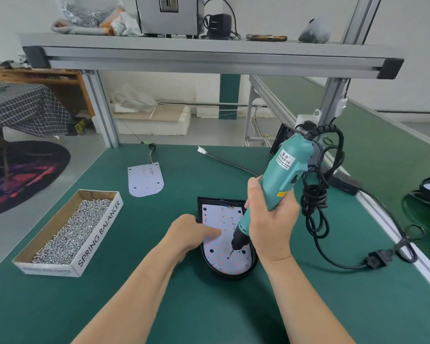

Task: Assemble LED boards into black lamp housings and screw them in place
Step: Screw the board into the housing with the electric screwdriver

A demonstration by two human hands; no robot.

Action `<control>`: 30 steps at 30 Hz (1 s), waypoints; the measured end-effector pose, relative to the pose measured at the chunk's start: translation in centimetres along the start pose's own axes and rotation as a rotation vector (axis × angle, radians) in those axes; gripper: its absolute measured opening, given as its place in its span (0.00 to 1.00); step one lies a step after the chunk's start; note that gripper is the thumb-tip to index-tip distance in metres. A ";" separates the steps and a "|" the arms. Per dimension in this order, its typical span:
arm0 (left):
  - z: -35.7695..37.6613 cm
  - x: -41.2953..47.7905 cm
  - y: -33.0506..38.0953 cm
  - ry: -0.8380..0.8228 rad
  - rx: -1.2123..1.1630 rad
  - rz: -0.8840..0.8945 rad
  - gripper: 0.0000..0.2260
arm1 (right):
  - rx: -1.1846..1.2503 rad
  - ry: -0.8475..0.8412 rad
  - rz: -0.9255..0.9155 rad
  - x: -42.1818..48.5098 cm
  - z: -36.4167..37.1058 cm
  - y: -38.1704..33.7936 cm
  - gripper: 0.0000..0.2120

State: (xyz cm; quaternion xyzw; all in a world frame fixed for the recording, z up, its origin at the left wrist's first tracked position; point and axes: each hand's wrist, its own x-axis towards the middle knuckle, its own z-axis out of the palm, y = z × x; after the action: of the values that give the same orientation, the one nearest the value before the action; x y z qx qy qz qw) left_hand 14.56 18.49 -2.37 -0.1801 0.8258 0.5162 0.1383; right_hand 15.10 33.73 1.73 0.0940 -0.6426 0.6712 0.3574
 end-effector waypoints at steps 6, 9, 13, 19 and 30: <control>0.0 -0.3 0.2 -0.010 -0.012 -0.001 0.27 | -0.027 -0.010 0.005 -0.5 0.1 0.8 0.11; -0.1 -0.3 0.2 -0.019 -0.017 -0.004 0.28 | -0.023 -0.011 0.024 -0.6 0.0 1.0 0.11; 0.0 -0.5 0.3 -0.029 -0.032 -0.005 0.29 | -0.025 -0.019 0.021 -0.7 0.2 1.1 0.11; 0.0 -0.6 0.4 -0.025 -0.015 -0.010 0.25 | -0.037 -0.060 -0.016 -0.9 0.4 1.1 0.13; 0.0 0.0 0.1 -0.021 0.004 -0.012 0.26 | -0.015 -0.107 0.115 -0.8 0.8 1.4 0.24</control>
State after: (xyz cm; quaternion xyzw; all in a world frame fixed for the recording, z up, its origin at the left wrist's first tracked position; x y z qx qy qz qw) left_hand 14.52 18.54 -2.25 -0.1794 0.8243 0.5156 0.1502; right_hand 14.61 32.80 0.27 0.0900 -0.6701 0.6799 0.2838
